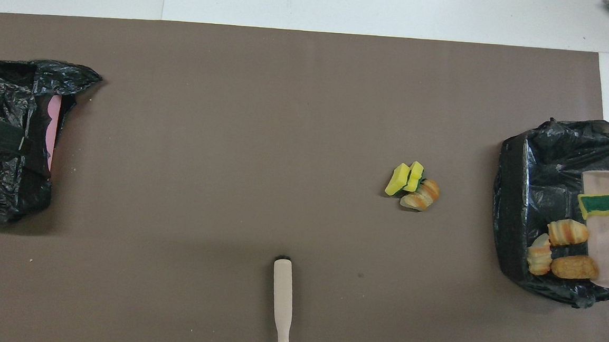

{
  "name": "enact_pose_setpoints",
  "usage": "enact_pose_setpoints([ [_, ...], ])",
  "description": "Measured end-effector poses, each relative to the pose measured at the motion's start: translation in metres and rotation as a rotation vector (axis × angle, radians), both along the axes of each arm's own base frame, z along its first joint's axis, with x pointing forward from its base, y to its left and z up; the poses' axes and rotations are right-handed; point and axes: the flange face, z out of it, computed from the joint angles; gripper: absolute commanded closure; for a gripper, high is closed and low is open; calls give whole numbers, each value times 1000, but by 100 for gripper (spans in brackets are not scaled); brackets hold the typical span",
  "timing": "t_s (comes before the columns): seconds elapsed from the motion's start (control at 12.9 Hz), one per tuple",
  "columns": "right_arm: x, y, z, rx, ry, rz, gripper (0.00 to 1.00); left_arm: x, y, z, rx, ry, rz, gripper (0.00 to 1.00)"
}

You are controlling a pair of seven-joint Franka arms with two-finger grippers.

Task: Sweep and dump trash in bin
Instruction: 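Tip the dustpan over the far black bag with the right gripper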

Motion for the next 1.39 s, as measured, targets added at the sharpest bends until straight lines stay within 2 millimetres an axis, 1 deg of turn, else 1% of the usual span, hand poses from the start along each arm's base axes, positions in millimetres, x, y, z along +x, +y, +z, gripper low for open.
enact_pose_setpoints([
  [0.08, -1, 0, 4, -7, 6, 10, 100, -1, 2, 2, -1, -2, -19, 0],
  [0.23, -3, 0, 9, -35, 16, 28, 100, -10, 5, 7, -1, 9, -31, 0],
  [0.39, -3, 0, 10, -39, 22, 33, 100, -20, 5, 11, -1, 14, -41, 0],
  [0.54, -3, 2, 5, -37, 34, 39, 100, -26, 5, 9, -1, 25, -44, 0],
  [0.7, -2, 8, -1, -37, 63, 67, 100, -29, 4, 6, -1, 34, -47, 0],
  [0.85, -3, 17, -2, -43, 73, 92, 100, -29, 4, 5, -1, 36, -48, 0],
  [1.08, -4, 36, -1, -124, 108, 132, 100, -30, 5, 6, 5, 34, -46, 0],
  [1.16, -3, 39, -4, -141, 119, 145, 100, -30, 5, 6, 6, 34, -47, 0],
  [1.39, -5, 40, -10, -174, 143, 148, 100, -30, 5, 5, 9, 37, -48, 0],
])
